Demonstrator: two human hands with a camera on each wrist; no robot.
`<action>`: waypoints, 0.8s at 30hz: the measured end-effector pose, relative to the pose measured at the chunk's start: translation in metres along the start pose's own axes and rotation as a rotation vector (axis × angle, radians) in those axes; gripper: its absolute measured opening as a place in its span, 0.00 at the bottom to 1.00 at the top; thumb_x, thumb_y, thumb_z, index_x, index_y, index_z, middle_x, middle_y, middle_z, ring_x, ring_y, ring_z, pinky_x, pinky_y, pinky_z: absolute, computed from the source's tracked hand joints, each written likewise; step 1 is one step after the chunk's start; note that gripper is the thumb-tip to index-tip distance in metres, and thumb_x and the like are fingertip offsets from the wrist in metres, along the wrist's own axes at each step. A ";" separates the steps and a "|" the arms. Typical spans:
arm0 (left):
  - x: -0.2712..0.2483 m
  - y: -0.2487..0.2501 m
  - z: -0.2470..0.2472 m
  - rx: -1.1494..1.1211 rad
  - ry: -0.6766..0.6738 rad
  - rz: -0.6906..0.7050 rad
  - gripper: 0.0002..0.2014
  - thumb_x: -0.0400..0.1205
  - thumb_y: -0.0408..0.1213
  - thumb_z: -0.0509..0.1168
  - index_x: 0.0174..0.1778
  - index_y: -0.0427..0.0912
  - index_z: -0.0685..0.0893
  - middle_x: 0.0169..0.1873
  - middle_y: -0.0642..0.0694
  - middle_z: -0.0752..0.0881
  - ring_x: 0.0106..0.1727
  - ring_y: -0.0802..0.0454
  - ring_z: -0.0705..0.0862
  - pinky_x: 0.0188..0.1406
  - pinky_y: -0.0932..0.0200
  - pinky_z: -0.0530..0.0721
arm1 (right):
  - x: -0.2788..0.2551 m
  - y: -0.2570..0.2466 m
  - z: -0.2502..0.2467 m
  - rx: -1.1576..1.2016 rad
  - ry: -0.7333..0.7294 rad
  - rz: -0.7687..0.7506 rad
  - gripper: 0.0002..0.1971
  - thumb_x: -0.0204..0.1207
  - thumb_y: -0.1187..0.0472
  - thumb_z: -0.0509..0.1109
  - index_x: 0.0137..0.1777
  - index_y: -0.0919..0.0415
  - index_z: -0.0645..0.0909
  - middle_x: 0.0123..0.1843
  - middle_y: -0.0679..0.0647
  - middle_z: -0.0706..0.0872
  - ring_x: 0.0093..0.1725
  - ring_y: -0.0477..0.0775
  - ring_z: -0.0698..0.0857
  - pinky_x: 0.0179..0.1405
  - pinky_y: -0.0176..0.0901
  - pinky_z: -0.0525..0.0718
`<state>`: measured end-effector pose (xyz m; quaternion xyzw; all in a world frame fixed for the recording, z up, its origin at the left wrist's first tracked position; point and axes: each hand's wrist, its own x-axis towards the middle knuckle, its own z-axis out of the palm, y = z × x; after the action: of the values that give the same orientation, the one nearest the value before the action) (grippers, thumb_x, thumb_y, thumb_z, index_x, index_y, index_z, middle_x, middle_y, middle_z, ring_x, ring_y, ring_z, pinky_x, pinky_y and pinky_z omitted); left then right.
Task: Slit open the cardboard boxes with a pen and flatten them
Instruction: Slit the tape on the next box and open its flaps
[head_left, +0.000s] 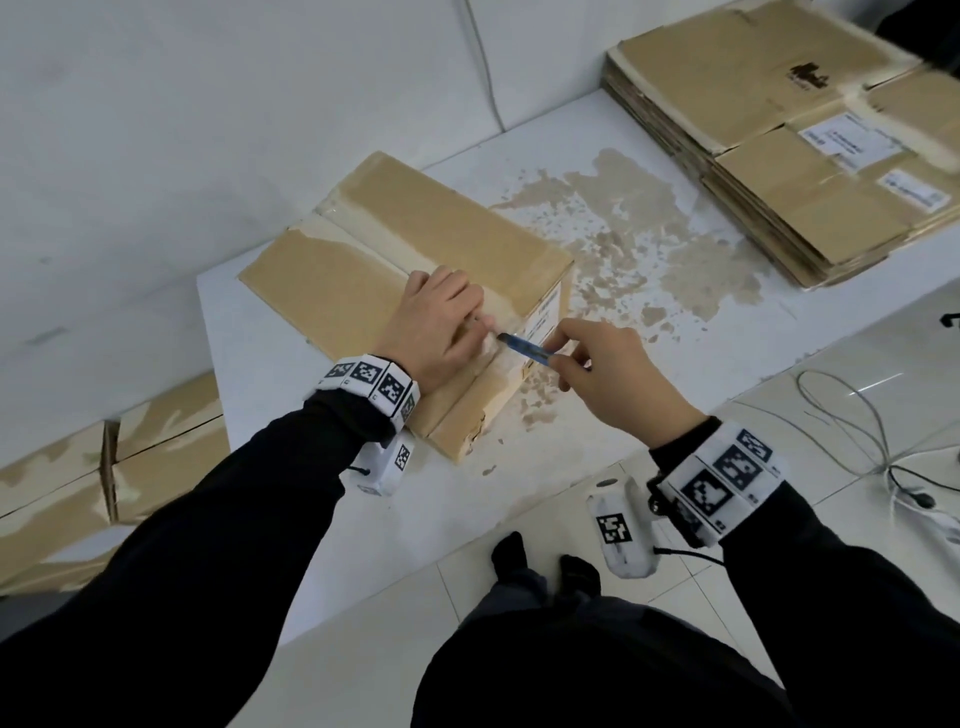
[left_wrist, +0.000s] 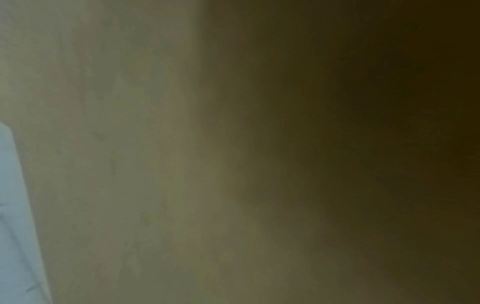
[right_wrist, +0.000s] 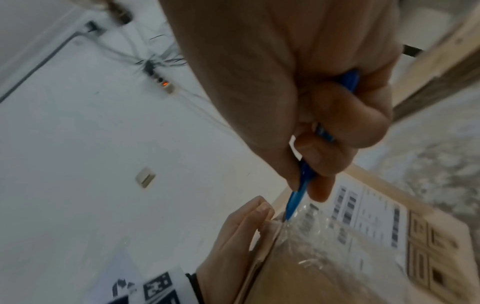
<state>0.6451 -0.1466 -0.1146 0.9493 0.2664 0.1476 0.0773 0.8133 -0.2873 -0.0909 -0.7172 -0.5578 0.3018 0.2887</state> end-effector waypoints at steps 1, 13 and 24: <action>0.000 0.000 0.000 0.002 0.004 -0.007 0.13 0.83 0.46 0.49 0.39 0.44 0.72 0.38 0.52 0.71 0.44 0.49 0.69 0.50 0.51 0.65 | 0.000 0.000 0.001 0.031 0.003 0.009 0.05 0.81 0.66 0.64 0.50 0.64 0.81 0.33 0.60 0.87 0.25 0.46 0.78 0.22 0.27 0.72; 0.001 0.000 0.000 0.026 0.040 -0.010 0.16 0.84 0.42 0.49 0.39 0.40 0.77 0.38 0.47 0.75 0.43 0.46 0.70 0.49 0.49 0.65 | 0.003 -0.009 -0.003 -0.340 0.046 -0.136 0.06 0.83 0.66 0.59 0.52 0.60 0.77 0.32 0.57 0.79 0.30 0.60 0.78 0.25 0.47 0.73; 0.023 0.002 -0.041 -0.022 -0.448 -0.213 0.12 0.77 0.48 0.61 0.47 0.45 0.84 0.45 0.50 0.76 0.51 0.50 0.73 0.59 0.43 0.73 | 0.010 0.011 -0.008 0.002 -0.137 -0.144 0.09 0.83 0.67 0.58 0.58 0.61 0.78 0.41 0.63 0.86 0.34 0.64 0.82 0.34 0.56 0.82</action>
<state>0.6518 -0.1333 -0.0700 0.9239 0.3398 -0.0729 0.1599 0.8286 -0.2803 -0.0949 -0.6529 -0.6259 0.3291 0.2714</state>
